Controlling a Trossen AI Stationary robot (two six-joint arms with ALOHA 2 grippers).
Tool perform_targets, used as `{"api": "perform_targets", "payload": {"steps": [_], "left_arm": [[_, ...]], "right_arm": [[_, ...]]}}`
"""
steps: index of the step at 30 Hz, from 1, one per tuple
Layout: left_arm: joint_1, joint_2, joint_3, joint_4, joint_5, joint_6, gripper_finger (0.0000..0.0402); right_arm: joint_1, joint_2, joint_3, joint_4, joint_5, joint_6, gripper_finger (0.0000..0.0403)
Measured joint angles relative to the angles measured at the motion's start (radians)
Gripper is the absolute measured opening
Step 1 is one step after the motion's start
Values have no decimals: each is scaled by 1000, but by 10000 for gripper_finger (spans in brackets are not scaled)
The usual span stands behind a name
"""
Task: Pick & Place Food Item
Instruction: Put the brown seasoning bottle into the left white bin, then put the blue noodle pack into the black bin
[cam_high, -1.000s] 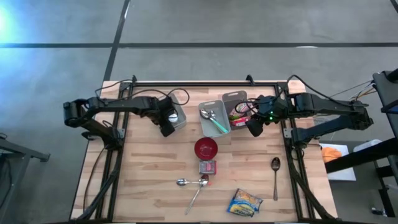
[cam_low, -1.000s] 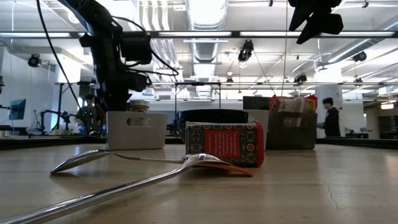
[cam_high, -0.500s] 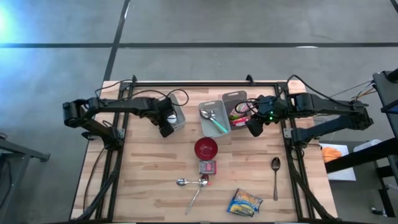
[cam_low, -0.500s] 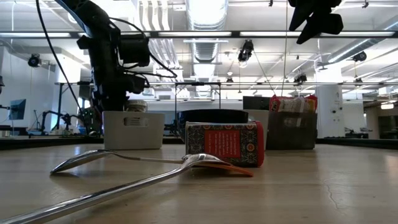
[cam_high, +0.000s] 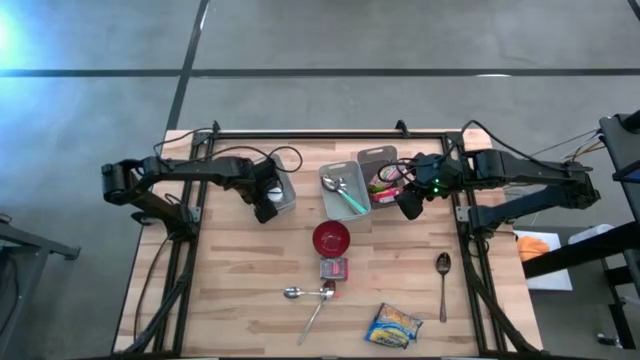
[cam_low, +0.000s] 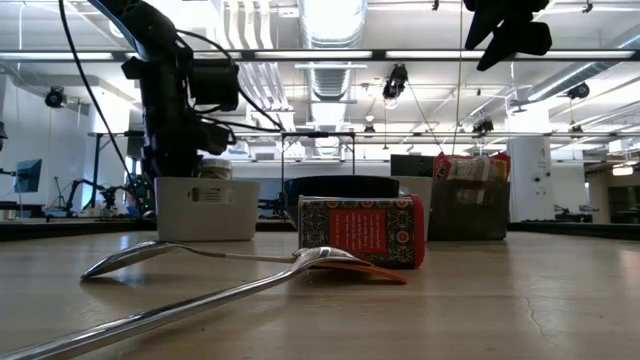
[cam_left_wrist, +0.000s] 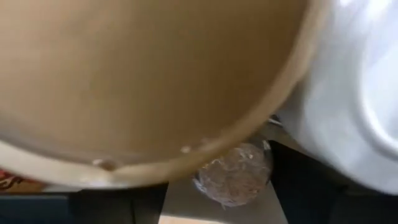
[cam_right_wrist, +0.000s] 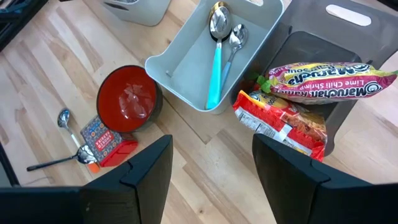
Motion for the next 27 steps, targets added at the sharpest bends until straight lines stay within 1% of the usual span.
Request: {"api": "perform_targets", "payload": {"steps": [3, 6, 10, 17, 23, 27], "left_arm": [[0, 0, 0, -10, 0, 0, 282], [0, 0, 3, -24, 4, 0, 290], [0, 0, 32, -53, 21, 1, 292], [0, 0, 95, -141, 22, 24, 293], [0, 0, 135, -225, 43, 33, 293], [0, 0, 183, -287, 44, 31, 293]], "right_arm": [[0, 0, 0, 0, 0, 0, 219], [0, 0, 0, 0, 0, -1, 219], [0, 0, 0, 0, 0, -1, 219], [0, 0, 0, 0, 0, -1, 219], [0, 0, 0, 0, 0, -3, 219], [0, 0, 0, 0, 0, -5, 219]]}}
